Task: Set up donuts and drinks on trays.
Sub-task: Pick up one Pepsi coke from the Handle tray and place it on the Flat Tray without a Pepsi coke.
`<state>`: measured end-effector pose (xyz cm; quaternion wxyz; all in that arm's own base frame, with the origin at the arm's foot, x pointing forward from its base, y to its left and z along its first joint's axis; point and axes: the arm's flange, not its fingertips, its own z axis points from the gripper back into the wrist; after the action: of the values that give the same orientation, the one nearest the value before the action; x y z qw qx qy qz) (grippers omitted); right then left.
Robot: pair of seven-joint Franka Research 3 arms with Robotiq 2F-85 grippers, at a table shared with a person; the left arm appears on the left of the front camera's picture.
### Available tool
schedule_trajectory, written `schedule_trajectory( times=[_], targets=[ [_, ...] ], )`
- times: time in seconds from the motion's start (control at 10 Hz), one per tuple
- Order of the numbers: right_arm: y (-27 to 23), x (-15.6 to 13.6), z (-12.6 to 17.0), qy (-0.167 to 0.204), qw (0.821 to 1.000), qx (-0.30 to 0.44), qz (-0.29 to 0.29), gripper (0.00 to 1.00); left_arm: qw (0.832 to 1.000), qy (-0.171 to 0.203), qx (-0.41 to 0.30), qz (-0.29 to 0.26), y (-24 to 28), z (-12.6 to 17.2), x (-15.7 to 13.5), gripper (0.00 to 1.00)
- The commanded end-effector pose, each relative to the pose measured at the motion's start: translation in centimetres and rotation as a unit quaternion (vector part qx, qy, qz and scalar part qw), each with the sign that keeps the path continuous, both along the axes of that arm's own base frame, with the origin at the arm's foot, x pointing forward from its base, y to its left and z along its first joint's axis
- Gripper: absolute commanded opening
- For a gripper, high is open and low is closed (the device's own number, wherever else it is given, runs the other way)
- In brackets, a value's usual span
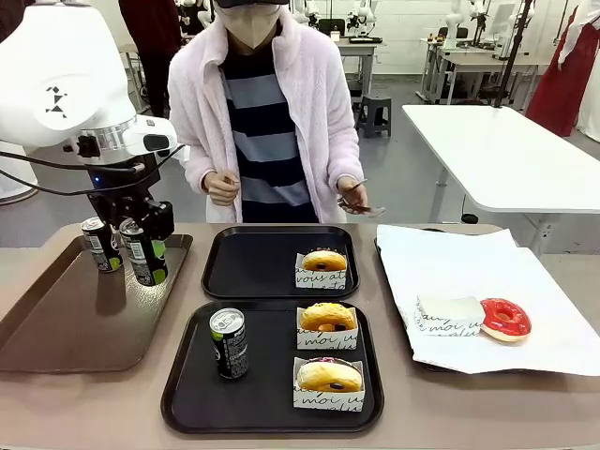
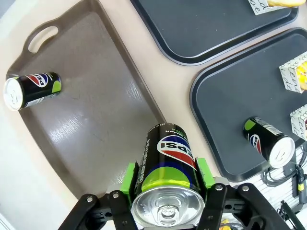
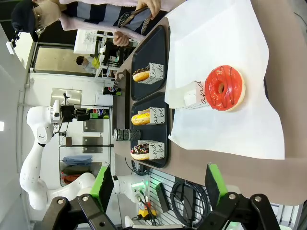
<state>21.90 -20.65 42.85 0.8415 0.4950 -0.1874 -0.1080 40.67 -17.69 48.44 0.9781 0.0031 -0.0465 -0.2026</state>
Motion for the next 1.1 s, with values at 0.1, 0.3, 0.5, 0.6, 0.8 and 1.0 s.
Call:
schedule_trajectory(
  times=[0.1, 0.3, 0.5, 0.6, 0.8, 1.0],
  targets=[
    [0.0, 0.3, 0.0, -0.016, 1.000, 0.010, -0.002, 1.00, 1.000, -0.001, -0.007, -0.008, 0.5, 0.4, -0.6, 0.59],
    [0.0, 0.3, 0.0, -0.016, 1.000, 0.010, -0.002, 1.00, 1.000, -0.001, 0.000, -0.001, 0.1, 0.1, -0.1, 0.59],
    [0.0, 0.3, 0.0, -0.016, 1.000, 0.010, -0.002, 1.00, 1.000, -0.001, 0.001, 0.008, -1.4, 0.0, 2.1, 0.59],
    [0.0, 0.3, 0.0, -0.016, 1.000, 0.010, -0.002, 1.00, 1.000, -0.008, 0.003, 0.013, -2.1, 0.1, 3.1, 0.59],
    [0.0, 0.3, 0.0, -0.016, 1.000, 0.010, -0.002, 1.00, 1.000, -0.014, 0.000, 0.016, -4.3, 0.2, 5.1, 0.59],
    [0.0, 0.3, 0.0, -0.016, 1.000, 0.010, -0.002, 1.00, 1.000, -0.006, -0.005, 0.018, -6.5, 0.1, 7.7, 0.59]
  ],
)
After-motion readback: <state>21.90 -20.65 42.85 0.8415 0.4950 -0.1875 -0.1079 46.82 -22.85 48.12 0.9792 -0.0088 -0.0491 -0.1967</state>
